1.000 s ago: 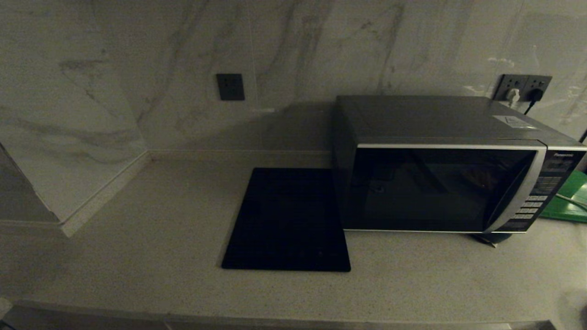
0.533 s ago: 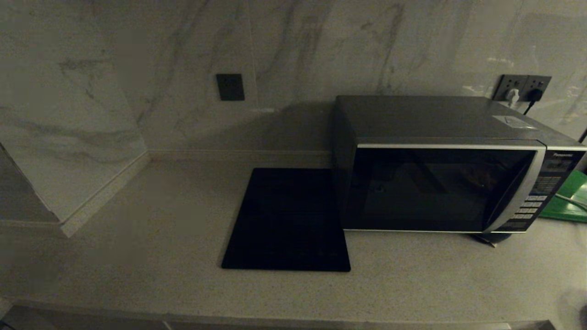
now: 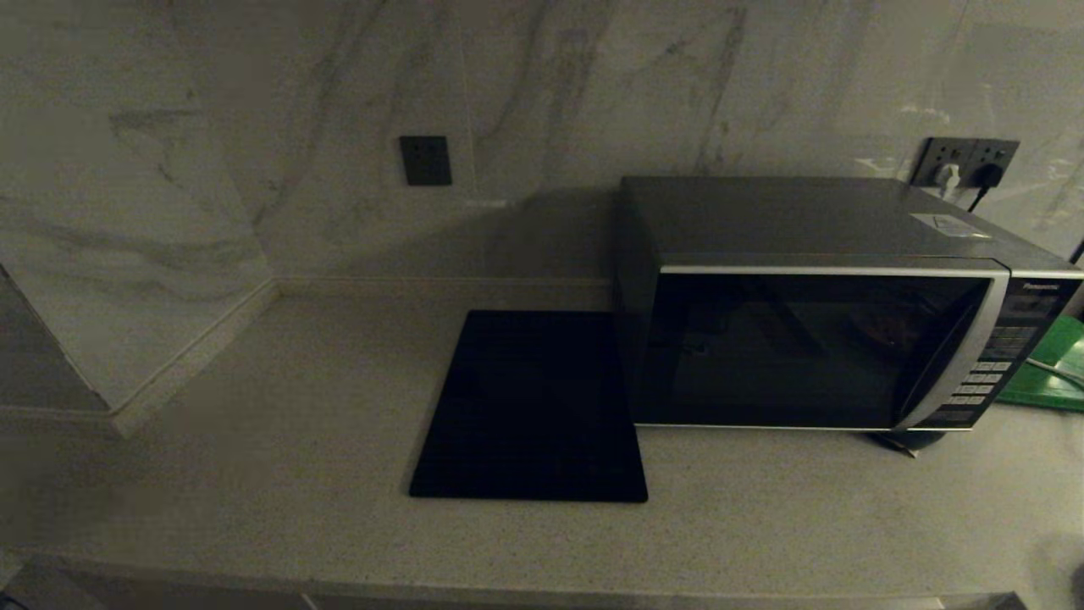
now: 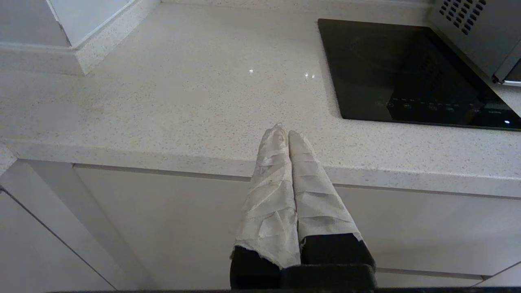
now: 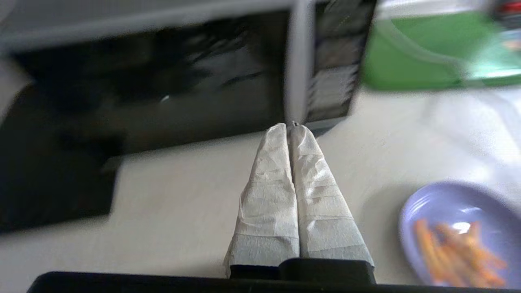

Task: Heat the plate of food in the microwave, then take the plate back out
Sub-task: Open the microwave oven

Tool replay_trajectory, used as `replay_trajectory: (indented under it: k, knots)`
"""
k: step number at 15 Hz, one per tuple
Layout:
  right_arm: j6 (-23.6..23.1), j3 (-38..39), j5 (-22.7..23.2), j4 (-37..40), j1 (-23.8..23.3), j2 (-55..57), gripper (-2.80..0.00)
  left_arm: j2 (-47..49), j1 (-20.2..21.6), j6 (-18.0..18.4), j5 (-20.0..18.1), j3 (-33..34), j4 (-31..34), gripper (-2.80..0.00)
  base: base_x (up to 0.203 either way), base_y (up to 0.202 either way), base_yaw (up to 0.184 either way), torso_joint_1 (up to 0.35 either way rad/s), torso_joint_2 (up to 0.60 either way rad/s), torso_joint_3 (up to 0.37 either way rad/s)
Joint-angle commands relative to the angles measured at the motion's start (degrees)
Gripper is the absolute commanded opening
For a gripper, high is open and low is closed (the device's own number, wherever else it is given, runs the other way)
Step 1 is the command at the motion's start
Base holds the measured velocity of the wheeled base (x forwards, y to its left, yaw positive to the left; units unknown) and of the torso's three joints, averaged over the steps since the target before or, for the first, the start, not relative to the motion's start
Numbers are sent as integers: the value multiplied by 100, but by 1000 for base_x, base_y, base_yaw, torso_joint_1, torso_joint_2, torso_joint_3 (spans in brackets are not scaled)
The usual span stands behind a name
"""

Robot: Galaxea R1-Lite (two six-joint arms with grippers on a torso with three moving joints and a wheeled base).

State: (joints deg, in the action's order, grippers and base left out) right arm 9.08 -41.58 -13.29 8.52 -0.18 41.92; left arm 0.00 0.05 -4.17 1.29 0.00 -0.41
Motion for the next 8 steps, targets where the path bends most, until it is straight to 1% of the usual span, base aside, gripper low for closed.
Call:
replay_trajectory:
  k: [1,2,5,7,8]
  knots:
    - [9,-761,-572,-80,1,1094,-280,9,4,-5,3,0,-2,-280,0,0,0,0,0,0]
    - [10,-954,-925,-104,1,1216,-280,0,4,-5,3,0,-2,-280,0,0,0,0,0,0]
    - [-38,-996,-1460,-133,1,1567,-280,1,4,-5,3,0,-2,-280,0,0,0,0,0,0]
    - [-203,-814,-1941,-298,1,1852,-280,6,4,-5,3,0,-2,-280,0,0,0,0,0,0]
    - [-270,-573,-2164,-445,16,1919,-280,9,4,-5,3,0,-2,-280,0,0,0,0,0,0]
